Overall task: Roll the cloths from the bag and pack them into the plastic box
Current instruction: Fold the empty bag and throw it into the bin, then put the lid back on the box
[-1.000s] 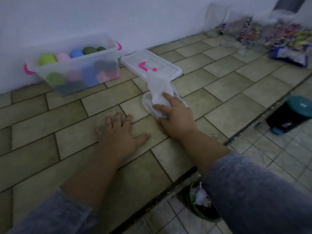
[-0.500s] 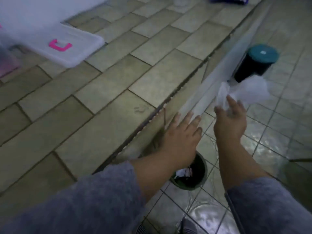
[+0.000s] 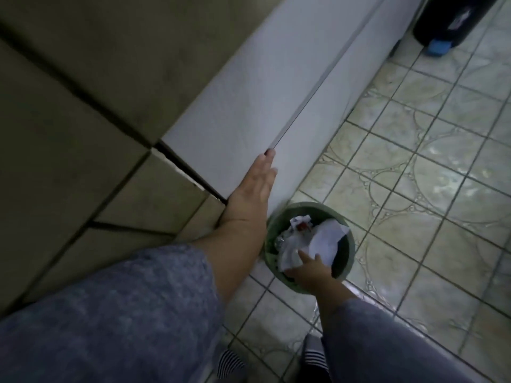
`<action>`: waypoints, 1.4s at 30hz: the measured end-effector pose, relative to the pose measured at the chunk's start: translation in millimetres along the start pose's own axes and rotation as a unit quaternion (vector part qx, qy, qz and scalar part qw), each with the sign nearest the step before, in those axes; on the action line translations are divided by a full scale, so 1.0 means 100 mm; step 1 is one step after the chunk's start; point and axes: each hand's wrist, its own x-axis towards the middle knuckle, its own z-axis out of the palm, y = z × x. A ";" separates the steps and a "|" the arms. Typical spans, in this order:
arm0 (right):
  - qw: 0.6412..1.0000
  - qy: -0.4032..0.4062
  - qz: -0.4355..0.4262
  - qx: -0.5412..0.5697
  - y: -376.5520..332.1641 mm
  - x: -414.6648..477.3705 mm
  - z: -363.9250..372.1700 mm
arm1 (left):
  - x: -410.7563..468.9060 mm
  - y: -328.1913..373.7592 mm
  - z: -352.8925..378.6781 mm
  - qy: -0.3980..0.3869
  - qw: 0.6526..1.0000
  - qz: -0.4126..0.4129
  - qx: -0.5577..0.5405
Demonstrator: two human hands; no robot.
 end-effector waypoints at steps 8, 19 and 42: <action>0.976 0.124 -0.003 0.179 -0.08 -0.40 -0.81 | -0.11 -0.20 -0.18 0.005 0.997 0.055 -0.055; 0.554 0.522 -0.389 0.519 -2.31 -3.21 -2.86 | -1.38 -2.97 -1.25 0.421 0.724 -0.227 -0.497; 0.717 0.360 -0.477 -0.359 -4.46 -4.02 -0.17 | -3.66 -2.79 1.89 -0.084 0.579 -0.551 -0.596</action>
